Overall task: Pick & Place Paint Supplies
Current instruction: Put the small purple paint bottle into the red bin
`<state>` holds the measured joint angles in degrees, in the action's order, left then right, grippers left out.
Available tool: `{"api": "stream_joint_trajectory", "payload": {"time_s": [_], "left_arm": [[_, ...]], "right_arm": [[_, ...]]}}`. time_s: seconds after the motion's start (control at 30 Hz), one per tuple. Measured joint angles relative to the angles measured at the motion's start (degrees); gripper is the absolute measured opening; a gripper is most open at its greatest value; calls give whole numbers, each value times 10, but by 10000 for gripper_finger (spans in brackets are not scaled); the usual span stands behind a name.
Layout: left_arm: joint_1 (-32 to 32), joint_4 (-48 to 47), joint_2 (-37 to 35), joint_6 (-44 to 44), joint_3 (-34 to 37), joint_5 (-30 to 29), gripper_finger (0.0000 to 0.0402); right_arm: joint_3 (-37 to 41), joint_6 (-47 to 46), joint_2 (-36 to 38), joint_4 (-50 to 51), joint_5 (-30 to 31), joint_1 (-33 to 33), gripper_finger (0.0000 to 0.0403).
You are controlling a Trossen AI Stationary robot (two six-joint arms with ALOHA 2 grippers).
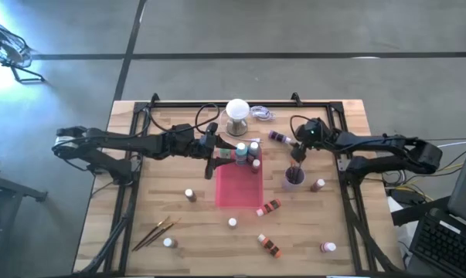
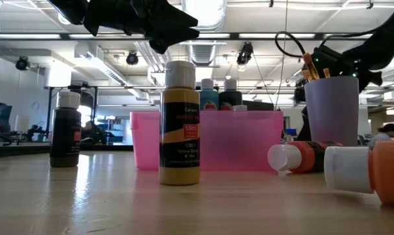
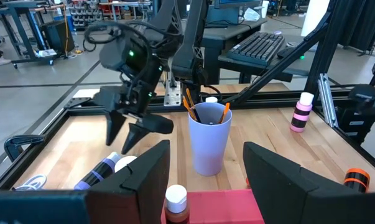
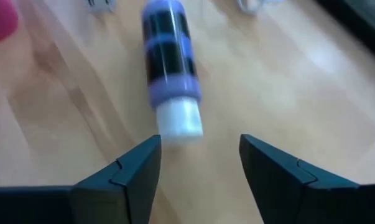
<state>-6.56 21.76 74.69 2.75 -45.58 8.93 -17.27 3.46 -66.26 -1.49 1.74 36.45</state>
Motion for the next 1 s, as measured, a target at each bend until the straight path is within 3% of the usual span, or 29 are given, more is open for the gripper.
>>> {"api": "stream_joint_trajectory", "payload": {"time_s": [0.13, 0.63, 0.83, 1.0], "left_arm": [[0, 0, 0, 0, 0, 0, 209], [0, 0, 0, 0, 0, 0, 209], [0, 0, 0, 0, 0, 0, 209], [0, 0, 0, 0, 0, 0, 209]], "right_arm": [[-24, 46, -22, -2, 0, 4, 215], [-80, 80, -186, -23, -39, 4, 172], [-80, 86, -182, -20, -47, 3, 110], [-77, 86, -153, 5, -61, 4, 110]]}}
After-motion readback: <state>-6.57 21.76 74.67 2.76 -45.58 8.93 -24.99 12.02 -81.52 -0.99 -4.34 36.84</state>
